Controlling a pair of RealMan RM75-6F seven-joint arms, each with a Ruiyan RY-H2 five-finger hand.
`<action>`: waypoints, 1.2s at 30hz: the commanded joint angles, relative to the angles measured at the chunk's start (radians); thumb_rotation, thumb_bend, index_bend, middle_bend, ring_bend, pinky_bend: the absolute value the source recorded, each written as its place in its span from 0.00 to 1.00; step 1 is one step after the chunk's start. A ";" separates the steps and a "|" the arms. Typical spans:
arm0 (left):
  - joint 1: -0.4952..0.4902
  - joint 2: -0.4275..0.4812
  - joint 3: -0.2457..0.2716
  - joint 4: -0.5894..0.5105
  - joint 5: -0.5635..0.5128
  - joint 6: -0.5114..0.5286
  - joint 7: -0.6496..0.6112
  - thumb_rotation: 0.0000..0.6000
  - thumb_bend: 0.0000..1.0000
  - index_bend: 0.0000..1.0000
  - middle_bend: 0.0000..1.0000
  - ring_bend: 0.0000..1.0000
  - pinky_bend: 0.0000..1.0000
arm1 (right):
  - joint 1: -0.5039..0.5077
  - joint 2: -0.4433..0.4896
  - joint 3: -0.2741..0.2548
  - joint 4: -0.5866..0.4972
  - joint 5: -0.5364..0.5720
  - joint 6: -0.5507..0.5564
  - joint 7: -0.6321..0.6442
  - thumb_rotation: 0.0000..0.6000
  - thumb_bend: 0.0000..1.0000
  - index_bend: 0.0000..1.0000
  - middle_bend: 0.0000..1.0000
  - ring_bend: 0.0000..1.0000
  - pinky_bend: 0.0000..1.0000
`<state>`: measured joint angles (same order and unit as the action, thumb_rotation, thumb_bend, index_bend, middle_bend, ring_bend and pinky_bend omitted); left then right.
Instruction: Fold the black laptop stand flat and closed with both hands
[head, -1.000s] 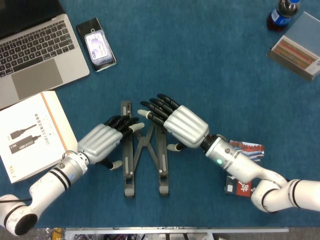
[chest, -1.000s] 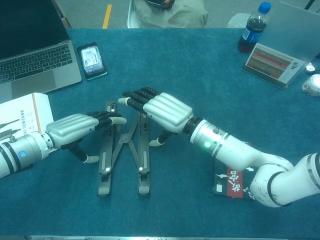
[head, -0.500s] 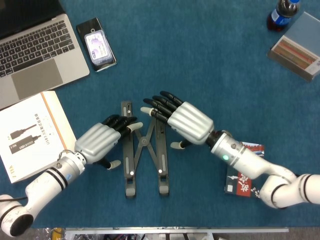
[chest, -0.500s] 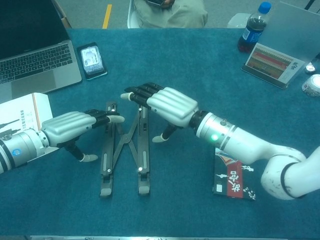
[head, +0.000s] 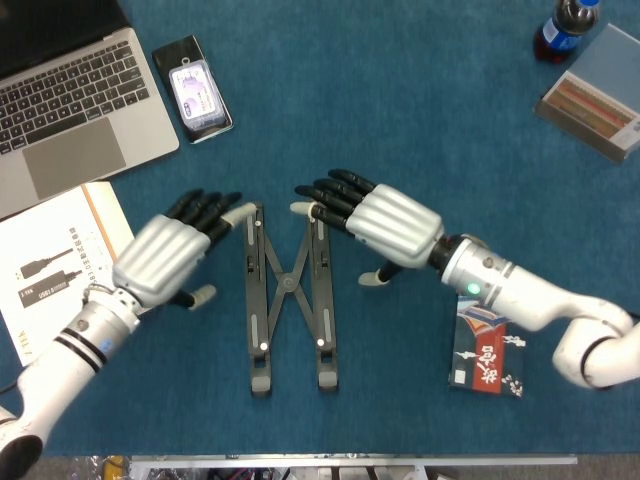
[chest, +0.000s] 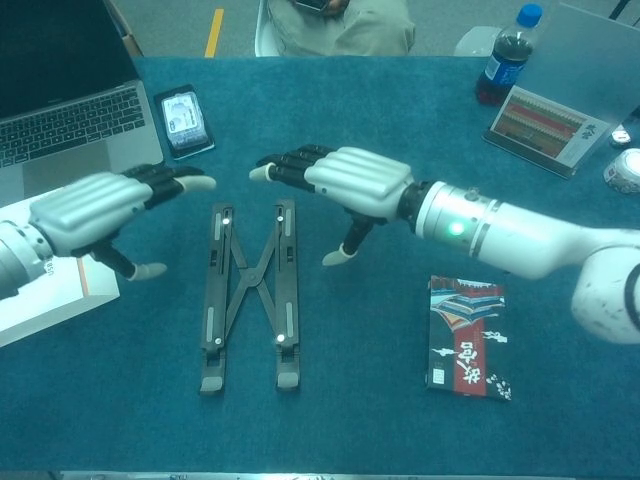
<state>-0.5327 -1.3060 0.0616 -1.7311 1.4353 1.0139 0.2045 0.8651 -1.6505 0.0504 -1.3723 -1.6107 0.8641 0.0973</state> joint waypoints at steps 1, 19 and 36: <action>0.025 0.020 -0.012 -0.011 -0.005 0.054 0.053 1.00 0.25 0.00 0.00 0.00 0.00 | 0.019 0.064 -0.003 -0.059 0.001 -0.027 0.038 1.00 0.01 0.00 0.00 0.00 0.00; 0.172 0.035 -0.064 -0.042 -0.110 0.300 0.210 1.00 0.25 0.00 0.00 0.00 0.00 | 0.137 0.184 -0.041 -0.143 -0.090 -0.120 0.118 1.00 0.00 0.00 0.00 0.00 0.00; 0.223 0.068 -0.083 -0.050 -0.097 0.338 0.144 1.00 0.25 0.00 0.00 0.00 0.00 | 0.296 0.144 -0.071 -0.094 -0.190 -0.225 0.056 1.00 0.00 0.00 0.00 0.00 0.00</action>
<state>-0.3112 -1.2373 -0.0195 -1.7816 1.3380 1.3511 0.3504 1.1493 -1.4935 -0.0159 -1.4800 -1.7884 0.6443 0.1649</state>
